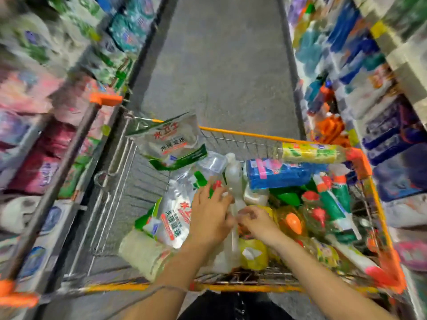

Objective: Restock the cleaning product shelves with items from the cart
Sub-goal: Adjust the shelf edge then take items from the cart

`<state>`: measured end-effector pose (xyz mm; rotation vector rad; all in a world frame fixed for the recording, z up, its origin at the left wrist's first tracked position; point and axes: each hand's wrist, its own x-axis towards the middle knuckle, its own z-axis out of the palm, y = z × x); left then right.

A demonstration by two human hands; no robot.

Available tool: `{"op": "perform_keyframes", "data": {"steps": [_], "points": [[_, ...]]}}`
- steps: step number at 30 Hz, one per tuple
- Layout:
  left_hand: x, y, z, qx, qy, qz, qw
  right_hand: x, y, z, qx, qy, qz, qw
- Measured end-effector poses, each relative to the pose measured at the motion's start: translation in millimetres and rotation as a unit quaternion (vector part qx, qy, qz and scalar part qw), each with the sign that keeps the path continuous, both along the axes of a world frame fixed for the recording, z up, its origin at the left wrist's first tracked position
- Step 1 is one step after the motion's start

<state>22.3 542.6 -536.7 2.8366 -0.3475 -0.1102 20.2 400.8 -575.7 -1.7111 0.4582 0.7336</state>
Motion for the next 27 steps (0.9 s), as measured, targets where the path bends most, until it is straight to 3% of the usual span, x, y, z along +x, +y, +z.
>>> {"op": "perform_keyframes", "data": {"steps": [5, 13, 20, 27], "points": [[14, 27, 5, -0.022, 0.021, -0.051, 0.998, 19, 55, -24, -0.023, 0.074, -0.014, 0.997], [14, 69, -2, -0.12, -0.011, -0.071, 0.99, 20, 95, -38, -0.106, 0.056, -0.032, 0.992], [8, 77, -6, -0.148, -0.026, -0.076, 0.986, 13, 94, -30, -0.068, 0.051, -0.14, 0.986], [19, 46, 14, -0.032, 0.062, -0.09, 0.994, 9, 23, 17, -0.034, -0.113, -0.107, 0.987]]}}
